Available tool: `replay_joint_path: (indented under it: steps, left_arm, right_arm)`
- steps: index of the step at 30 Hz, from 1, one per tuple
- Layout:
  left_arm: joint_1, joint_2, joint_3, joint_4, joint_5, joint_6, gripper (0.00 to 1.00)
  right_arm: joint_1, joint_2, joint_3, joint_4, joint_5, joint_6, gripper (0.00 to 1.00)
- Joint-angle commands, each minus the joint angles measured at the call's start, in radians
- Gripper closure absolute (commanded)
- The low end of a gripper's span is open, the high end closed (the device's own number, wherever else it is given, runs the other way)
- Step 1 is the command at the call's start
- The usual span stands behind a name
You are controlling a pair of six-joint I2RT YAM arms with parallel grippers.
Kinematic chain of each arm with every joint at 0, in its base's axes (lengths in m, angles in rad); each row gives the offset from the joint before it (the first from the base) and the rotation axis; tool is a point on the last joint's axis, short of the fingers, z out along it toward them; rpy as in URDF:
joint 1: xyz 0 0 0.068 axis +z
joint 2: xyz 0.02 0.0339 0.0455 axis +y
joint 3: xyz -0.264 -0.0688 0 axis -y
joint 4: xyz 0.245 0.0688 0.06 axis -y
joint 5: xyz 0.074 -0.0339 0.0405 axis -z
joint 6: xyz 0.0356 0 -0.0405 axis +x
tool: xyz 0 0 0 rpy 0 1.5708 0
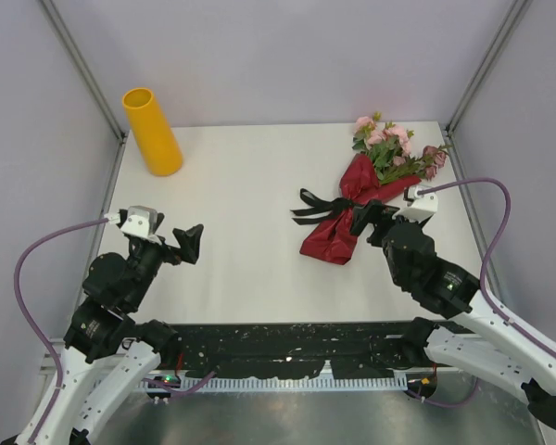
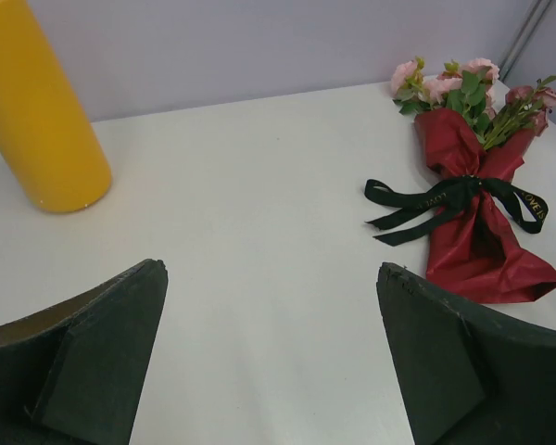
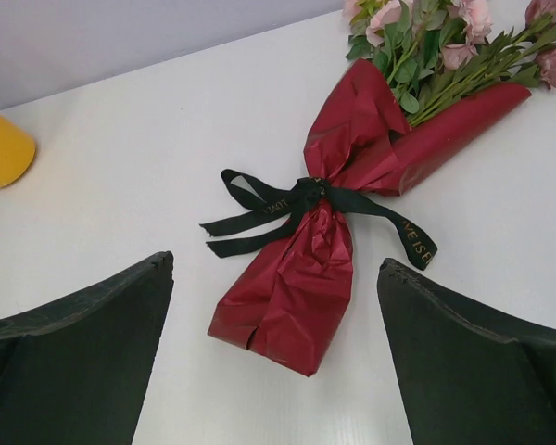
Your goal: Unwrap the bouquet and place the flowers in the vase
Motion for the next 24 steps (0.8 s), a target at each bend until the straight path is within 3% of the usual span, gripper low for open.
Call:
replay_joint_path:
  steps: [1, 11, 15, 17, 20, 24]
  left_arm:
    - [0.002, 0.015, 0.002, 0.014, -0.013, 0.017, 0.00]
    - [0.002, 0.018, 0.002, 0.011, -0.022, 0.017, 0.00]
    - [0.002, 0.021, 0.005, 0.011, -0.048, -0.001, 0.00]
    - [0.002, 0.032, 0.013, 0.008, -0.054, -0.020, 0.00]
    - [0.002, 0.062, 0.054, -0.035, -0.025, -0.052, 0.00]
    - [0.003, 0.075, 0.065, -0.081, -0.002, -0.082, 0.00]
  right_arm:
    - [-0.002, -0.024, -0.023, 0.033, 0.031, 0.013, 0.05]
    - [-0.003, 0.054, -0.051, 0.150, 0.083, -0.038, 0.05]
    - [-0.018, 0.146, -0.091, 0.276, 0.088, -0.168, 0.04]
    - [-0.072, 0.204, -0.094, 0.315, 0.040, -0.167, 0.04]
    - [-0.220, 0.326, -0.028, 0.300, -0.171, -0.130, 0.03]
    - [-0.349, 0.446, 0.026, 0.286, -0.334, -0.056, 0.14]
